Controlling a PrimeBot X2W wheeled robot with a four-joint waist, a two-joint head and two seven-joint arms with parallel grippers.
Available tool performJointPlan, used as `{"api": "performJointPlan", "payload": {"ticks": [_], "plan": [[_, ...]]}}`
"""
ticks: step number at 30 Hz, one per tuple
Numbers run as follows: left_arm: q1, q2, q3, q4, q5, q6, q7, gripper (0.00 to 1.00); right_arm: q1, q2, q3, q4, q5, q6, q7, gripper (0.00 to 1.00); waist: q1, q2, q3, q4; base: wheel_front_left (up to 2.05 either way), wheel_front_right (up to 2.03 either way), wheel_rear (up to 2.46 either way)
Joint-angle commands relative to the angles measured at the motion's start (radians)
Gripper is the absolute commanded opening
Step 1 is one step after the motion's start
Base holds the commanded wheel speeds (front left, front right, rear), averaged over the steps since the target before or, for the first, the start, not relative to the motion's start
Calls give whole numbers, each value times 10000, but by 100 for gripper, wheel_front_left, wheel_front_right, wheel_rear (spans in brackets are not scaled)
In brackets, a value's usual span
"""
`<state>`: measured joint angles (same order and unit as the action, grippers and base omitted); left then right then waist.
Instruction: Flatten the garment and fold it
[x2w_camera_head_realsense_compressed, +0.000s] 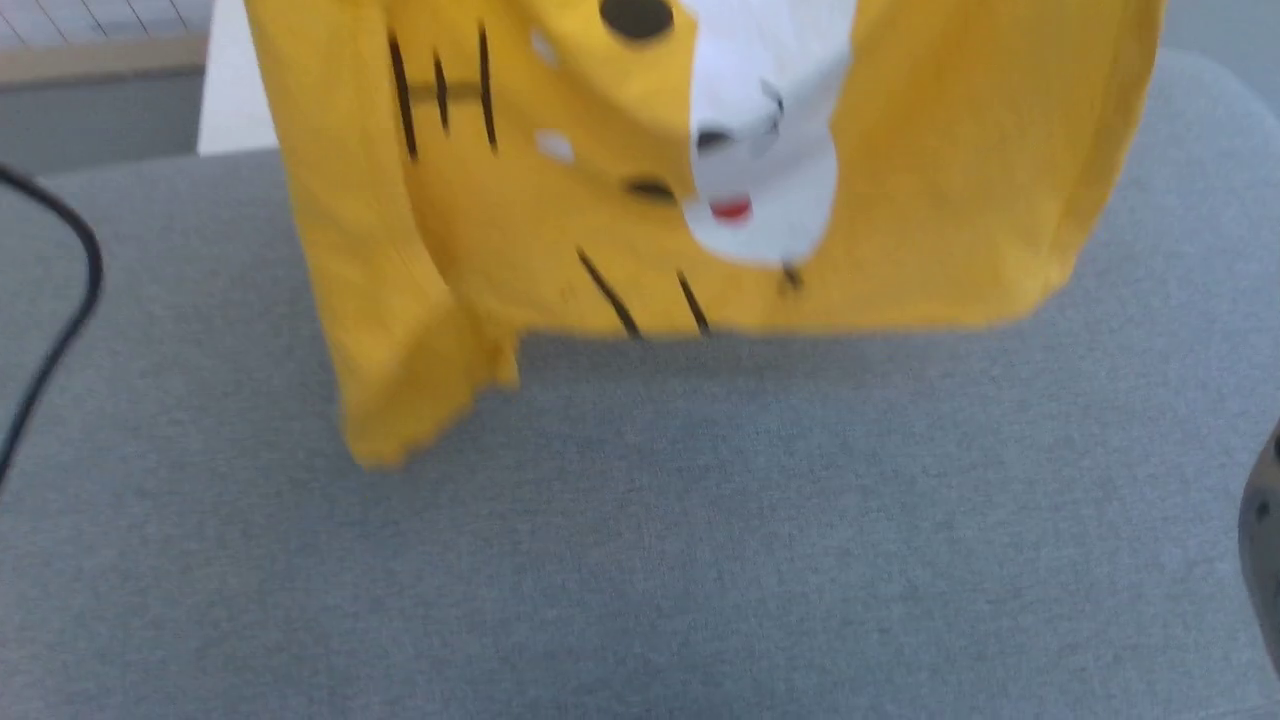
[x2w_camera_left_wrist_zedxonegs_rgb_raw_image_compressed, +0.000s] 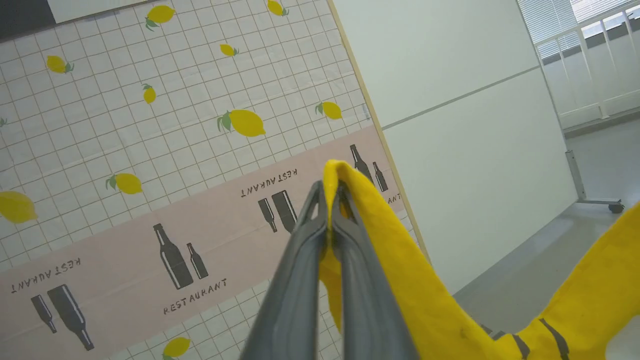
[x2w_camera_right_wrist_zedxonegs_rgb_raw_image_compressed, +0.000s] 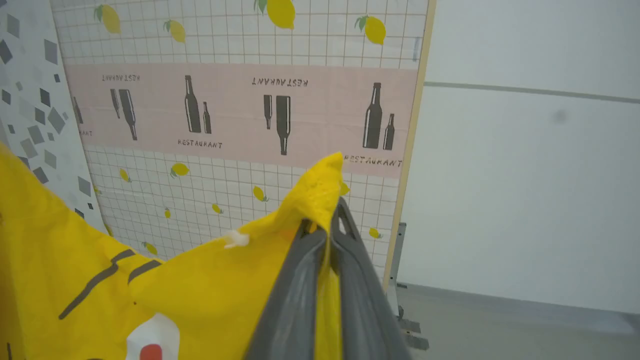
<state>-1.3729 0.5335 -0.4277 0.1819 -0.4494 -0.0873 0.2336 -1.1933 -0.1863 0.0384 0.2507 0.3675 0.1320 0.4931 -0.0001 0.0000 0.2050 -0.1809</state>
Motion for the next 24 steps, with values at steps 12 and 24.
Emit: {"api": "performJointPlan", "payload": {"ticks": [12, 24], "plan": [[-4587, 5, -1918, 1951, 1520, -425, -2913, 0, -3981, 229, -74, 2776, -1290, -13, -2734, 0, 1, 0, 4218, -319, 0, 0, 0], [-4426, 1385, -3860, 2128, -276, -432, -4741, 0, -4045, -224, 1165, 4079, -832, -13, -4803, 0, 1, 0, 5672, -65, 0, 0, 0]]}}
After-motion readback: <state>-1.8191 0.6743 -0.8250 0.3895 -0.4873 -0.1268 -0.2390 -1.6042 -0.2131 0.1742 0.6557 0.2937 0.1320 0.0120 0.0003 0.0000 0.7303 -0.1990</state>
